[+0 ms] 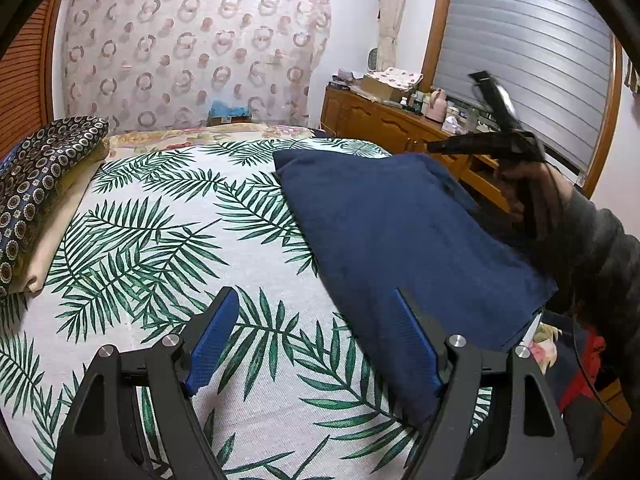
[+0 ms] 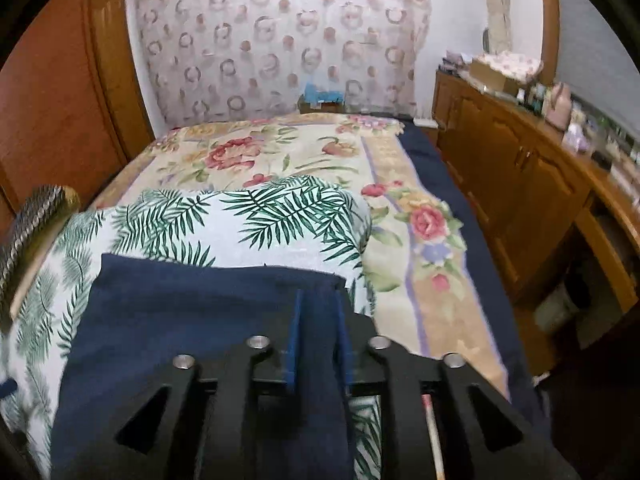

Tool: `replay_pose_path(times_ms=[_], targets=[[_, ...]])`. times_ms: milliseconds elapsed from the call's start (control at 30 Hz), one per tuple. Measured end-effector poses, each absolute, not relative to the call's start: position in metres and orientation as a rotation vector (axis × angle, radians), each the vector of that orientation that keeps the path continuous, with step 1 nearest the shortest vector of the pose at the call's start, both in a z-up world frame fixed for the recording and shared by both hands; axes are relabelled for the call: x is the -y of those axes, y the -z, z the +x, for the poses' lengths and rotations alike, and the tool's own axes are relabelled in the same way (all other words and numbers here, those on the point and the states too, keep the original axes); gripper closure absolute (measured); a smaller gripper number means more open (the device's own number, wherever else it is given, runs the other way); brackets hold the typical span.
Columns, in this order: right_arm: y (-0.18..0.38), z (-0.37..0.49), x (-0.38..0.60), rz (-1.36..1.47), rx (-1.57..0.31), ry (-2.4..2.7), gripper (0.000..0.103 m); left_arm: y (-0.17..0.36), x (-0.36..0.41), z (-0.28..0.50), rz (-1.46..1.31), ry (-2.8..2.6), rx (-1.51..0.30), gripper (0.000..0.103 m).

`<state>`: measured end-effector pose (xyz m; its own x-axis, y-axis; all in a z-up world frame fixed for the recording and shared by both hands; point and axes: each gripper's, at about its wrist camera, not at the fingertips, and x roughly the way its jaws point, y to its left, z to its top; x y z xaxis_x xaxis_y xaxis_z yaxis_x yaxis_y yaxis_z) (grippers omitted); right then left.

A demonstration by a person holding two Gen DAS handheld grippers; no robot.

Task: Fold small clothes
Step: 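Pinch the shirt edge with the right gripper and lift it, then grasp the folded navy shirt end with the left gripper while the right gripper grasps the other end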

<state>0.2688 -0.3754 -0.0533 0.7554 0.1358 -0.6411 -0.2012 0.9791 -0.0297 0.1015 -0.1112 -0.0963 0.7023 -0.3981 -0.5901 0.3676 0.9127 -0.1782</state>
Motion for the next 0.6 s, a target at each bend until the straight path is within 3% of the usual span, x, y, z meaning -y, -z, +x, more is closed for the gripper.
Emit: replay_pose_path(times_ms=[100,133,333,600], targets=[[0.051,0.235,0.372,-0.130,-0.656,-0.216,0.046,0.097,0.113,0.101,-0.037,0.436,-0.673,0.025],[0.051,0.223,0.371,-0.142,-0.648,-0.217,0.044,0.097,0.114,0.100,-0.034,0.439,-0.676,0.025],[0.077,0.133,0.376,-0.148,-0.637,-0.264,0.044,0.098,0.123,0.097,-0.010,0.471,-0.693,0.025],[0.085,0.074,0.407,-0.034,-0.659,-0.221,0.044,0.102,0.132,0.090,0.017,0.527,-0.739,0.025]])
